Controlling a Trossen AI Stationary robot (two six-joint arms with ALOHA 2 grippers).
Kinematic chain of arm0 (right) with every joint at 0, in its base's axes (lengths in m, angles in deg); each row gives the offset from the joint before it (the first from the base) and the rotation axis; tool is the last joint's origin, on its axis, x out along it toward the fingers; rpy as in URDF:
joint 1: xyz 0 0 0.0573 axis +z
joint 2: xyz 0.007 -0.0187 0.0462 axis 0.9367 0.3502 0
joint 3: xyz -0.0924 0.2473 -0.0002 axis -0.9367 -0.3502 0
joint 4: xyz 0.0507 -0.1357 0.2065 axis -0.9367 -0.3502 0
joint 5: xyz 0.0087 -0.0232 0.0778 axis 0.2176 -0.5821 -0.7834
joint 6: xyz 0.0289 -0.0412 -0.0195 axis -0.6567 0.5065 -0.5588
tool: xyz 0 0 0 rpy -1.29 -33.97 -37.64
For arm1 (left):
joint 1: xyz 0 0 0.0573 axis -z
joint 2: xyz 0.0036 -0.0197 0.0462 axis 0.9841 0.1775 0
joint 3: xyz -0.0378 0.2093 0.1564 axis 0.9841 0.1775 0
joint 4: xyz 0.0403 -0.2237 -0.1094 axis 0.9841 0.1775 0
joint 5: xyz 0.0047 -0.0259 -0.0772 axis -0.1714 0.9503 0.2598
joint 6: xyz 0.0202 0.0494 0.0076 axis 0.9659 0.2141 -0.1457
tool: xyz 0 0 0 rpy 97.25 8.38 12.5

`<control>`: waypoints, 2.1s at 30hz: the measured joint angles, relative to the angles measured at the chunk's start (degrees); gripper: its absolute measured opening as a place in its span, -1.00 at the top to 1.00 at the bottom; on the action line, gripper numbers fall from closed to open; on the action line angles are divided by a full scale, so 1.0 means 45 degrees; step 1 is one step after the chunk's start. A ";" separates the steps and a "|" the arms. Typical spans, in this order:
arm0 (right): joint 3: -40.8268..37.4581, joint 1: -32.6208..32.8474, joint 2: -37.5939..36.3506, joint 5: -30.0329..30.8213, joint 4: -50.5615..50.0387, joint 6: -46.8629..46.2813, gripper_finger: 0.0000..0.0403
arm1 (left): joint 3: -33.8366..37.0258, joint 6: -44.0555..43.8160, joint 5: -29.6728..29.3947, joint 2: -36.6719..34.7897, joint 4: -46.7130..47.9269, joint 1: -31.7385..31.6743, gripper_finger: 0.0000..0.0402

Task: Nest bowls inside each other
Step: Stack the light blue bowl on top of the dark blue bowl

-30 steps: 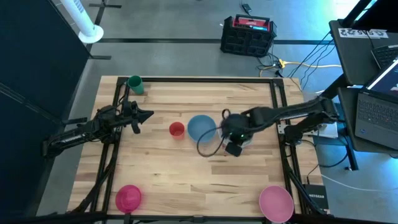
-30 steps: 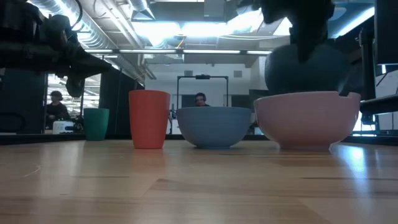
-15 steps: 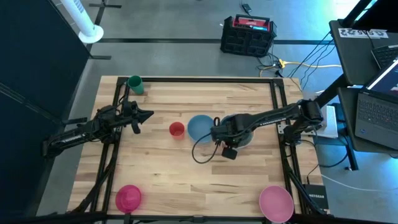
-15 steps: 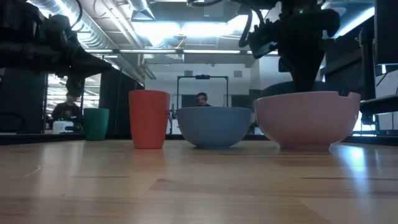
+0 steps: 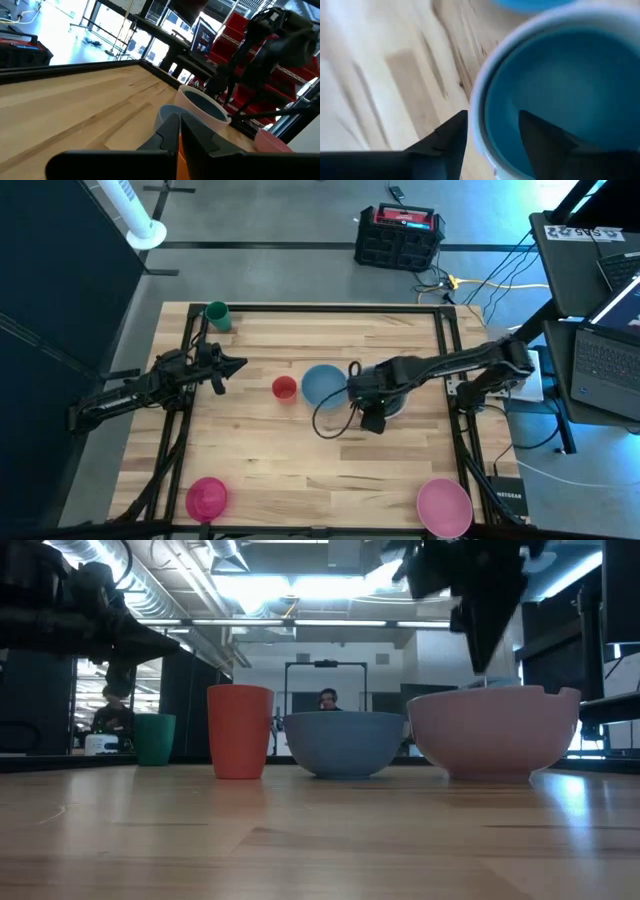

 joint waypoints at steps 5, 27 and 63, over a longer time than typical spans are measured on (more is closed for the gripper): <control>0.0023 0.0416 -0.1414 0.0430 0.2477 0.0842 0.16 | 0.0000 -0.0578 0.0005 0.0000 -0.0006 0.0000 1.00; 0.0005 -0.1910 0.2190 -0.1605 0.4904 0.6155 0.16 | 0.0000 -0.0347 0.0083 0.0000 0.0125 0.0010 1.00; 0.4013 -0.1863 0.4400 0.0427 0.1369 0.6639 1.00 | 0.0000 0.0255 0.0330 -0.0001 0.0101 0.0011 1.00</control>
